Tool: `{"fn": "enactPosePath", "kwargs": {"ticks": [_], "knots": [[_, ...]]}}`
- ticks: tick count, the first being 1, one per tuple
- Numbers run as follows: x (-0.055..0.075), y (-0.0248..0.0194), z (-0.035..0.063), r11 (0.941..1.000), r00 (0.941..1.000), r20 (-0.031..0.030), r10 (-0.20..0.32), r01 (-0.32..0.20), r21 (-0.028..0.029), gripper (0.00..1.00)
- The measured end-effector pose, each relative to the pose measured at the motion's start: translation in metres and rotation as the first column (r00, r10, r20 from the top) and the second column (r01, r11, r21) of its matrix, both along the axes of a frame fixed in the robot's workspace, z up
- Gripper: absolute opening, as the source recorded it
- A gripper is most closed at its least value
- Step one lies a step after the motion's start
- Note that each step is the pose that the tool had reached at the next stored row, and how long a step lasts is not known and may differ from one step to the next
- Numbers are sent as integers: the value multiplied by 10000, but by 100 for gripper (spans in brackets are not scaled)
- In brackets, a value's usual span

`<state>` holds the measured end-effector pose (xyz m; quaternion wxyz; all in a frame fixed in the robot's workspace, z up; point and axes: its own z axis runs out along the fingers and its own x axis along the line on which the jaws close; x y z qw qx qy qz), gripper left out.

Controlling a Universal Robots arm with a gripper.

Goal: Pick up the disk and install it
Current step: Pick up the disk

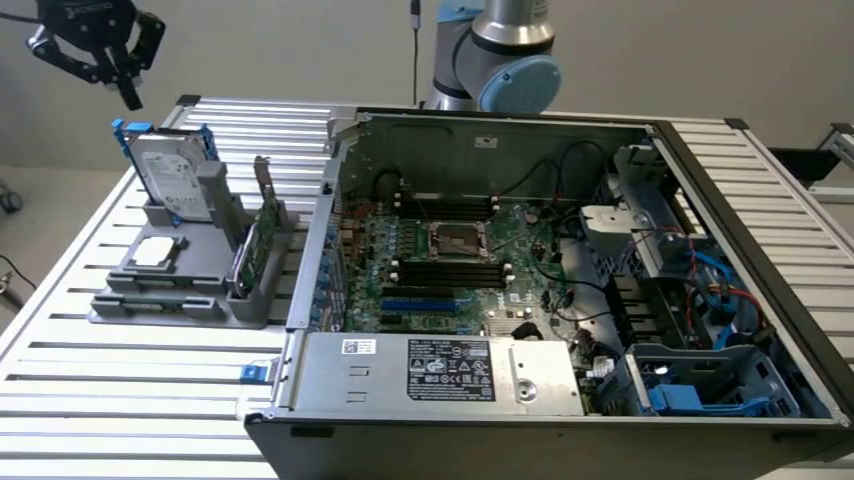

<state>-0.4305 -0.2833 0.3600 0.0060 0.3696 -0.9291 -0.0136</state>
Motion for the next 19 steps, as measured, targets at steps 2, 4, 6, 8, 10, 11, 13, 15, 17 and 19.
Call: {"fn": "enactPosePath", "kwargs": {"ticks": [2,4,6,8,10,11,13,15,17,19], "knots": [[0,0,-3,9993,9993,-1,366,-366,-1,11],[0,0,-7,9974,9974,-2,724,-724,-1,11],[0,0,-15,9940,9940,-1,1098,-1098,-1,11],[0,0,-22,9894,9894,-1,1454,-1454,0,11],[0,0,-31,9835,9835,0,1810,-1810,0,11],[0,0,-36,9800,9800,-1,1991,-1991,-1,11],[0,0,-45,9722,9722,-1,2342,-2342,-1,11],[0,0,-54,9631,9631,-1,2691,-2691,0,11],[0,0,-63,9526,9526,0,3041,-3041,-1,11],[0,0,-72,9405,9405,-1,3398,-3398,0,11]]}}
